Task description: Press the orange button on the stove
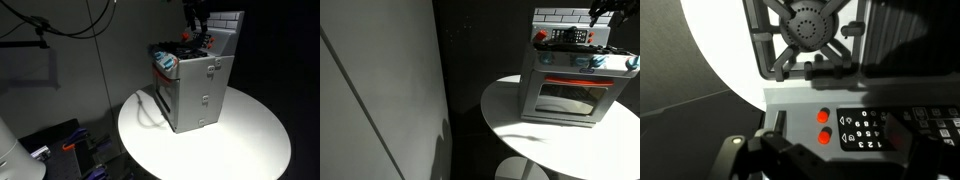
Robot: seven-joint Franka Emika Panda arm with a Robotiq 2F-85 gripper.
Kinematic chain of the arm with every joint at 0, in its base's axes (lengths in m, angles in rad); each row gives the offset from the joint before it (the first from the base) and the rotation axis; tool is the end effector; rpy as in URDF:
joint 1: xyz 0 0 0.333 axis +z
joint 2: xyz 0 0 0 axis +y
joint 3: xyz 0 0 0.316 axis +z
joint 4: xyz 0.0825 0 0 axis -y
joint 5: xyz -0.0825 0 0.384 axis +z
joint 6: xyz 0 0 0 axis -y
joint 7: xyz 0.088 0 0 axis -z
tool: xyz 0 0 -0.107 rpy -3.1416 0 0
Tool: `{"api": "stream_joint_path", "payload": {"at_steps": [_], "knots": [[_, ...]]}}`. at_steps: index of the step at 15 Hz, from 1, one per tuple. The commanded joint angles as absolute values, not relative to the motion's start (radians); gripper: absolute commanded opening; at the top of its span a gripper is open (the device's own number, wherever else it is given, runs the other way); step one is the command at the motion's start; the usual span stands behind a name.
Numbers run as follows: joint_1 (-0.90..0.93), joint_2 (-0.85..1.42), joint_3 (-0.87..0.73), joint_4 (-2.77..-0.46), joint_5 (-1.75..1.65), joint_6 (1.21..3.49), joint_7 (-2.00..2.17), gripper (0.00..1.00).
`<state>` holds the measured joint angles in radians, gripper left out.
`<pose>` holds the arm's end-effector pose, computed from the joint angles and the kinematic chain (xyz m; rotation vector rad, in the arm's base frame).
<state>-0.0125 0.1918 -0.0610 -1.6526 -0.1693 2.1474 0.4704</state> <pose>0.6472 -0.0517 0.5282 2.9152 -0.6983 0.4982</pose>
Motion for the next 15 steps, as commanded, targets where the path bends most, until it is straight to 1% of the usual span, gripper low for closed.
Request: {"api": "stream_joint_path", "payload": {"at_steps": [1,15], "knots": [[-0.007,0.240,-0.083,-1.589,-0.184,2.128,0.496,1.00],[-0.001,0.295,-0.132,-1.560,-0.202,2.144,0.546,1.00]]}}
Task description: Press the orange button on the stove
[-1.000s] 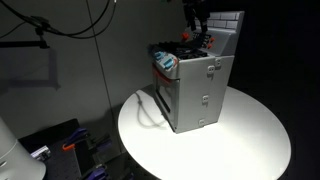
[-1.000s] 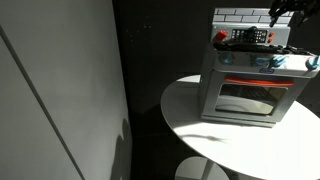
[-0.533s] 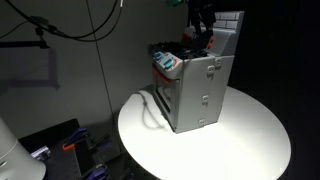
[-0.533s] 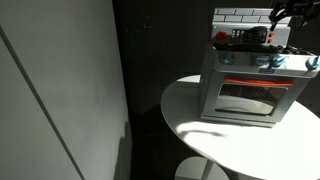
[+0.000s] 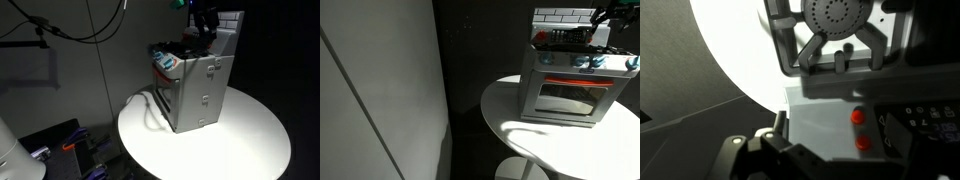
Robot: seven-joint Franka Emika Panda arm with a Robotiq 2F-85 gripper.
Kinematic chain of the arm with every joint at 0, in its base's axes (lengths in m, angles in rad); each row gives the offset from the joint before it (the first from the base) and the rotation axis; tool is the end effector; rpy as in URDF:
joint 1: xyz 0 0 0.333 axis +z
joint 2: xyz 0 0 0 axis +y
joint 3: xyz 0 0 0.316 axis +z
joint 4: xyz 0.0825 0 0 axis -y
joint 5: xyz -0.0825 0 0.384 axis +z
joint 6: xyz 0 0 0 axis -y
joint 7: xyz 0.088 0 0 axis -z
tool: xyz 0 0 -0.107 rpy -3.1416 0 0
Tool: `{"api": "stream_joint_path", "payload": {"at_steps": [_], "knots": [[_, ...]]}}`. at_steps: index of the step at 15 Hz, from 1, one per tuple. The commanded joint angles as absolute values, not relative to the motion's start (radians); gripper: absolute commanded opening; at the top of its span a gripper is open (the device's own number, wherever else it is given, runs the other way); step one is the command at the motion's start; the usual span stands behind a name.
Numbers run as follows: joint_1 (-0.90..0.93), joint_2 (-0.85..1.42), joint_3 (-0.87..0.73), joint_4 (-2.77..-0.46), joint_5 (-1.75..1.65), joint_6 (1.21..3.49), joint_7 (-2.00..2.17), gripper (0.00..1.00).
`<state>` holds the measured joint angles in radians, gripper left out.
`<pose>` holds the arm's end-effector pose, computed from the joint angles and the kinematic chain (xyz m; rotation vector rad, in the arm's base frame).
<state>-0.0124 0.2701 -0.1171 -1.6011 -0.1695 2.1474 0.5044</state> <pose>0.6633 -0.0853 0.5036 2.8643 -0.8121 0.4599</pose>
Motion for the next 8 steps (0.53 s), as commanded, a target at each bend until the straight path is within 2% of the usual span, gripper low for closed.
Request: {"api": "stream_joint_path", "payload": {"at_steps": [1,8], "knots": [[-0.001,0.297,-0.134,-1.559,-0.204,2.144,0.550,1.00],[-0.003,0.319,-0.141,-1.544,-0.208,2.139,0.569,1.00]]}}
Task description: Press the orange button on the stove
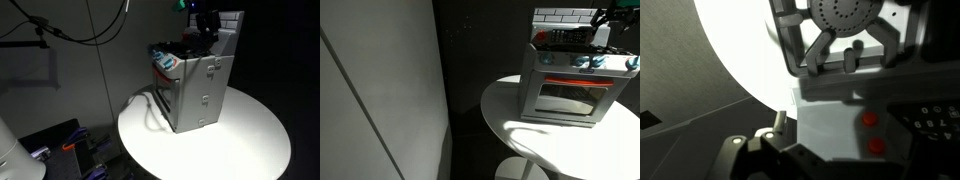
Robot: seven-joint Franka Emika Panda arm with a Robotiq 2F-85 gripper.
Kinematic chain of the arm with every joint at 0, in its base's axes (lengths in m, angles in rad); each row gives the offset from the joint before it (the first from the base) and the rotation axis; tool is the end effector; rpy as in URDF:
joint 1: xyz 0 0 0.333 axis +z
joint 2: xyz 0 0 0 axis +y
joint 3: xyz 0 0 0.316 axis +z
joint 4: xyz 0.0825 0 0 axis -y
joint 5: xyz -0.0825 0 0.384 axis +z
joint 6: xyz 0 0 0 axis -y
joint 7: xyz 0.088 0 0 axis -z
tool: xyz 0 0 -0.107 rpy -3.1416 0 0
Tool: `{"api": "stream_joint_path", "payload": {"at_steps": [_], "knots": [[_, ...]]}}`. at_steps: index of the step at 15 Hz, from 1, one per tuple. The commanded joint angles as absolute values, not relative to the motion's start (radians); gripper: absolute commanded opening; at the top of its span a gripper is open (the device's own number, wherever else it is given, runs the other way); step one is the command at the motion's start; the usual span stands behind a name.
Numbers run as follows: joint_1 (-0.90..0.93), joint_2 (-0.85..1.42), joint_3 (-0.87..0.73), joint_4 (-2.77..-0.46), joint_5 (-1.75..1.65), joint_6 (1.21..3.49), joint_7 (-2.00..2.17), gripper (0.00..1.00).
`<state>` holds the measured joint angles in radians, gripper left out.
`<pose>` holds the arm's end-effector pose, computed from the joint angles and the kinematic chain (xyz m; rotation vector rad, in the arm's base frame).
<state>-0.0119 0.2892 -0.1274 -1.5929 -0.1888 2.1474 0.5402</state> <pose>0.6666 -0.0919 0.4955 2.8321 -0.8566 0.4504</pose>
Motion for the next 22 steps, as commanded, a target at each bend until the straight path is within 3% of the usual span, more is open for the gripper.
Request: {"api": "stream_joint_path", "payload": {"at_steps": [1,22], "knots": [[-0.003,0.323,-0.141,-1.541,-0.208,2.138,0.571,1.00],[-0.012,0.405,-0.156,-1.426,-0.191,2.112,0.558,1.00]]}}
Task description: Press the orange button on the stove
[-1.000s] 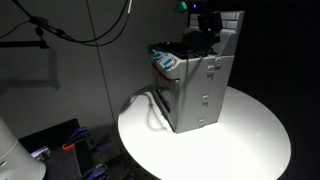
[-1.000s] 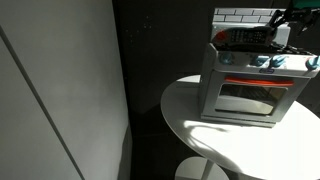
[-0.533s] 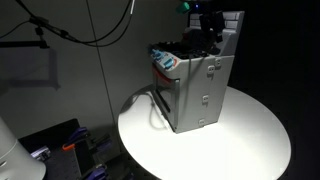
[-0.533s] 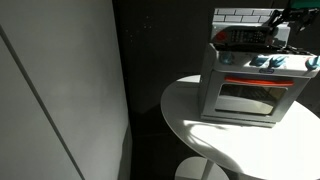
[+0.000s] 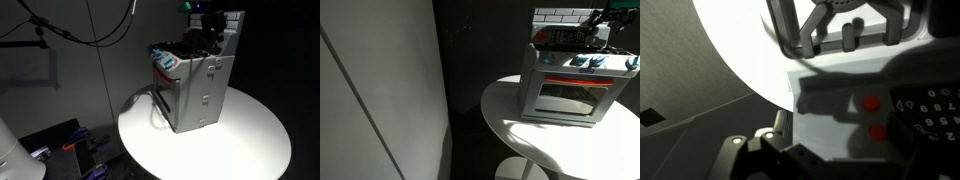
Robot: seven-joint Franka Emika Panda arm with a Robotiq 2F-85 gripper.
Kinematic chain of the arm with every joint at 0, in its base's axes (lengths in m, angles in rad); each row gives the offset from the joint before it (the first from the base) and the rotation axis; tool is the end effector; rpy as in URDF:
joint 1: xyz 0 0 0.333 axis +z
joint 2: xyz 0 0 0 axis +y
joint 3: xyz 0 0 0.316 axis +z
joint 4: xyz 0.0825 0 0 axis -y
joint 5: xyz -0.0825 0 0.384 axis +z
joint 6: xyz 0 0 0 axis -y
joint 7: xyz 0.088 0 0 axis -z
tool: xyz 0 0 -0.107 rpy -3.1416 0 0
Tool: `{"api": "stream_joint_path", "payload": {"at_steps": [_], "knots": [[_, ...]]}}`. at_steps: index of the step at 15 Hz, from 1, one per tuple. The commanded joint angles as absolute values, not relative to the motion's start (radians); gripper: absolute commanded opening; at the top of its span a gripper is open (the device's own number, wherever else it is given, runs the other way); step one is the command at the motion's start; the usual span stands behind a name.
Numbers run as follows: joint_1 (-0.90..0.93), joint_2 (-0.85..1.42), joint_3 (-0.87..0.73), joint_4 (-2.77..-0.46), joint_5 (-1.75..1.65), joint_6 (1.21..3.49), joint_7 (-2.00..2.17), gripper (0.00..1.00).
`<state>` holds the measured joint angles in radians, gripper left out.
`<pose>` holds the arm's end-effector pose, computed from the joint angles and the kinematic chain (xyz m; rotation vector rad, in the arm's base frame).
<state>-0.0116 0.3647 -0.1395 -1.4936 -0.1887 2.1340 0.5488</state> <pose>0.6879 -0.0986 0.4932 2.8100 -0.8772 0.4690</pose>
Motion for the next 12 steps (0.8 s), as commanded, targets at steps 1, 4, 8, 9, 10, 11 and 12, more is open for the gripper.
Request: {"api": "stream_joint_path", "payload": {"at_steps": [1,4,8,9,10,11,12], "knots": [[-0.013,0.402,-0.156,-1.427,-0.190,2.109,0.557,1.00],[-0.015,0.379,-0.150,-1.446,-0.176,2.086,0.543,1.00],[-0.017,0.346,-0.146,-1.478,-0.168,2.065,0.534,1.00],[-0.017,0.339,-0.145,-1.484,-0.167,2.058,0.533,1.00],[-0.019,0.330,-0.144,-1.491,-0.163,2.050,0.528,1.00],[-0.020,0.321,-0.142,-1.498,-0.160,2.040,0.524,1.00],[-0.022,0.312,-0.140,-1.505,-0.154,2.029,0.519,1.00]]}}
